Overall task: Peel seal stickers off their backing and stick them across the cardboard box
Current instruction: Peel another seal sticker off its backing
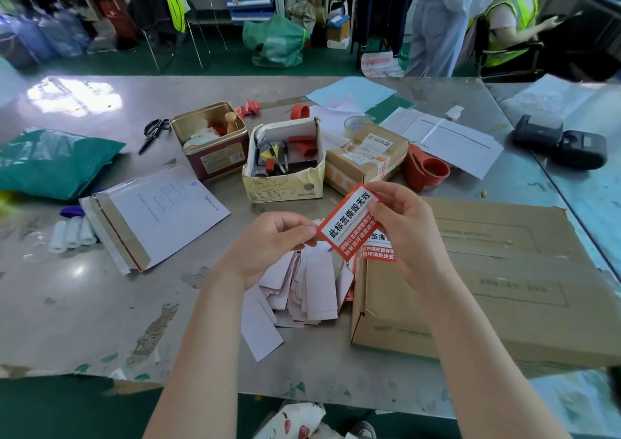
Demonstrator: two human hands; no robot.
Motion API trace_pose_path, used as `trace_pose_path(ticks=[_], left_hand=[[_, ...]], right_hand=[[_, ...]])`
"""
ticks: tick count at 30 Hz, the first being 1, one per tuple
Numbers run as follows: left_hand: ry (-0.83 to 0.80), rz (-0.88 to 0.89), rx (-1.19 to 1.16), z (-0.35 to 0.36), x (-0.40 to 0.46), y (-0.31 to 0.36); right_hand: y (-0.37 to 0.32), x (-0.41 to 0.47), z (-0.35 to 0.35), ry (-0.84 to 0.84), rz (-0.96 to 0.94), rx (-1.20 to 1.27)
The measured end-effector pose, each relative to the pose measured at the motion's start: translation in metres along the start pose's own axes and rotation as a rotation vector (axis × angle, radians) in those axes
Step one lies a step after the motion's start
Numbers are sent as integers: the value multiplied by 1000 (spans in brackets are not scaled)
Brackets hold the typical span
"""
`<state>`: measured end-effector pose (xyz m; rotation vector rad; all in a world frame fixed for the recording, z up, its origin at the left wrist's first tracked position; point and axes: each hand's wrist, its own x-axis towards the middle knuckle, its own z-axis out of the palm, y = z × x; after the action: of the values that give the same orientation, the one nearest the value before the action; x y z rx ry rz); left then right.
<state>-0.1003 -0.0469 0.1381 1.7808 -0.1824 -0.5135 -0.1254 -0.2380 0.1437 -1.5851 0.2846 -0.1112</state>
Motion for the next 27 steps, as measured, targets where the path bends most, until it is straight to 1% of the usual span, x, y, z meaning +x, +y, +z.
trace_pose_path(ticks=[2,4,6,9,12,17,27], left_hand=[[23,20,-19,2,0,1],[79,39,-79,4,2,1],[143,61,-108,8,5,3],[189,111,-101,13,7,5],[201,140,-74,14,9,7],[217,188,-26,16,9,7],[271,262,164,15,13,7]], right_hand=[[1,1,1,9,-39,-119],[2,3,2,14,-128,-361],[-1,2,3,-40,-214,-527],[-5,-4,8,-167,-309,-546],[-3,-7,11,-219,-390,-544],[1,-4,15,-185,-438,-552],[5,0,19,-96,-513,-598]])
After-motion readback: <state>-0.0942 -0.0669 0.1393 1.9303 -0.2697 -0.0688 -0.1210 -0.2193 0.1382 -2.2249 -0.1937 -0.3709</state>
